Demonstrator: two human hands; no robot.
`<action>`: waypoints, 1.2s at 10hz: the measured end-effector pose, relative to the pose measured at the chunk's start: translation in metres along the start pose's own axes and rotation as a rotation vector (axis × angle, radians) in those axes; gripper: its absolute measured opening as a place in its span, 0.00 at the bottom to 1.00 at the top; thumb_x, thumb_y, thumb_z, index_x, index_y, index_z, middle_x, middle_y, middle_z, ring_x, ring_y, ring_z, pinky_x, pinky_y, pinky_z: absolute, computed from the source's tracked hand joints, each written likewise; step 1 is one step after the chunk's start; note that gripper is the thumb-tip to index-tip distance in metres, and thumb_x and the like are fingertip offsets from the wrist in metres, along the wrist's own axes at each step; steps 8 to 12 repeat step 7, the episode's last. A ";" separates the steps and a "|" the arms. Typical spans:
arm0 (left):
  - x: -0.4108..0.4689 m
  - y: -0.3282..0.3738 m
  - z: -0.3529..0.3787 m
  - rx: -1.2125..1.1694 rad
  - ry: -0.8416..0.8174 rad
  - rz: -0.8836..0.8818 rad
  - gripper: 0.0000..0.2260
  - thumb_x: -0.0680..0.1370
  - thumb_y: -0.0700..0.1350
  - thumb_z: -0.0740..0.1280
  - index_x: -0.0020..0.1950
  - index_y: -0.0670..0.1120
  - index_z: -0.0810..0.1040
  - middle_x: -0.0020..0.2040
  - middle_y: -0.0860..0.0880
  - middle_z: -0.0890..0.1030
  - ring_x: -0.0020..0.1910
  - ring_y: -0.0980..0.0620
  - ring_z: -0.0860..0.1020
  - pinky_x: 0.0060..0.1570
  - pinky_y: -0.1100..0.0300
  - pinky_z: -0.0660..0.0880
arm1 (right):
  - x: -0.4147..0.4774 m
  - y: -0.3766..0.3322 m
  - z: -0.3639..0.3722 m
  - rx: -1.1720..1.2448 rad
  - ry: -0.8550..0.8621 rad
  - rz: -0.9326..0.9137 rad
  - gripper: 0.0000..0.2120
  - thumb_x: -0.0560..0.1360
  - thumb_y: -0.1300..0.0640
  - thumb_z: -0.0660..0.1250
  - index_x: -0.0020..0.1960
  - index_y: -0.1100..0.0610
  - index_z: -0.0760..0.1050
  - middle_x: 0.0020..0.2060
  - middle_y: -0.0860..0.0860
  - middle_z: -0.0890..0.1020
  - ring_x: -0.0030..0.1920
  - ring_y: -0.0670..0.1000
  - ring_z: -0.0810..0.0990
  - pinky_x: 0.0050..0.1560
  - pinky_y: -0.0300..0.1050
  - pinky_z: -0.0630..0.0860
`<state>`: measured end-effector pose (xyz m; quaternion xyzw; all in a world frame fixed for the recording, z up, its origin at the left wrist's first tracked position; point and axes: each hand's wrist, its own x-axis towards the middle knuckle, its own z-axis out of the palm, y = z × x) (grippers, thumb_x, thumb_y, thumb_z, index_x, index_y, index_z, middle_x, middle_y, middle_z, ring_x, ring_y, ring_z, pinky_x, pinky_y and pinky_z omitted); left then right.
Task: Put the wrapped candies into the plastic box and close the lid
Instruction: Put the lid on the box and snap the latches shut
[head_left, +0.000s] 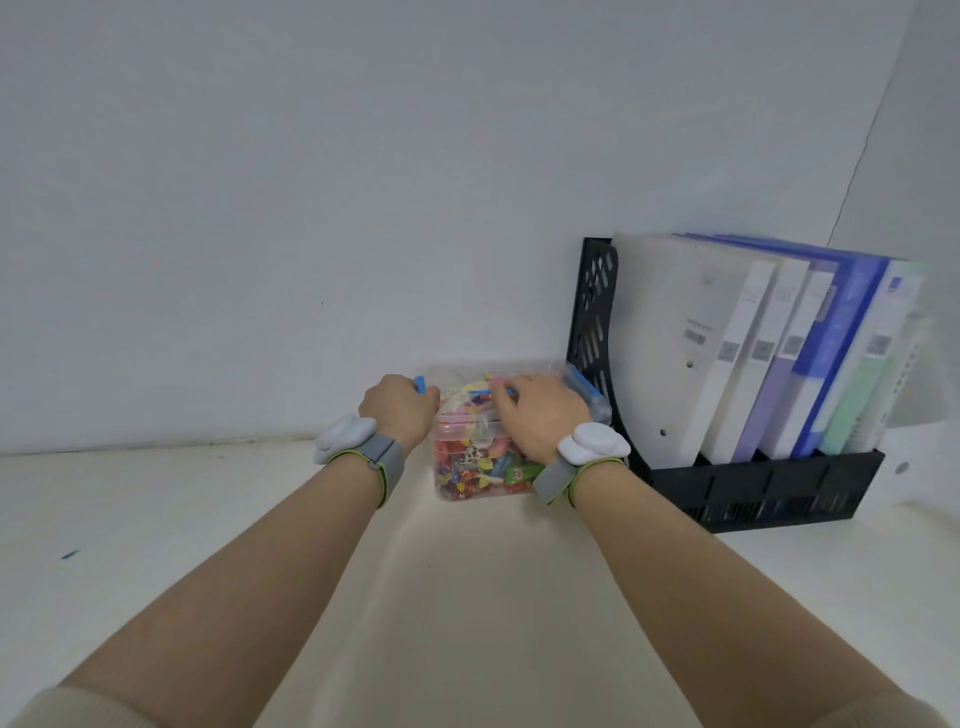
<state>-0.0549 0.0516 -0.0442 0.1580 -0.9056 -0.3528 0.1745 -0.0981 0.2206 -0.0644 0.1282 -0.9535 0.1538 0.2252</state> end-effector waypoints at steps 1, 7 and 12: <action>0.006 0.003 0.008 0.019 0.003 0.023 0.19 0.79 0.52 0.63 0.46 0.37 0.82 0.46 0.39 0.85 0.46 0.39 0.83 0.51 0.51 0.79 | 0.003 0.006 -0.002 -0.005 -0.001 0.000 0.26 0.79 0.38 0.45 0.55 0.48 0.79 0.54 0.49 0.81 0.54 0.54 0.78 0.48 0.47 0.72; 0.002 -0.019 -0.047 -0.782 -0.233 -0.196 0.26 0.81 0.63 0.53 0.32 0.46 0.69 0.33 0.47 0.73 0.28 0.50 0.70 0.31 0.60 0.67 | -0.024 -0.019 -0.115 0.968 0.338 -0.107 0.11 0.79 0.50 0.63 0.54 0.51 0.82 0.49 0.46 0.85 0.48 0.42 0.80 0.50 0.33 0.74; 0.002 -0.019 -0.047 -0.782 -0.233 -0.196 0.26 0.81 0.63 0.53 0.32 0.46 0.69 0.33 0.47 0.73 0.28 0.50 0.70 0.31 0.60 0.67 | -0.024 -0.019 -0.115 0.968 0.338 -0.107 0.11 0.79 0.50 0.63 0.54 0.51 0.82 0.49 0.46 0.85 0.48 0.42 0.80 0.50 0.33 0.74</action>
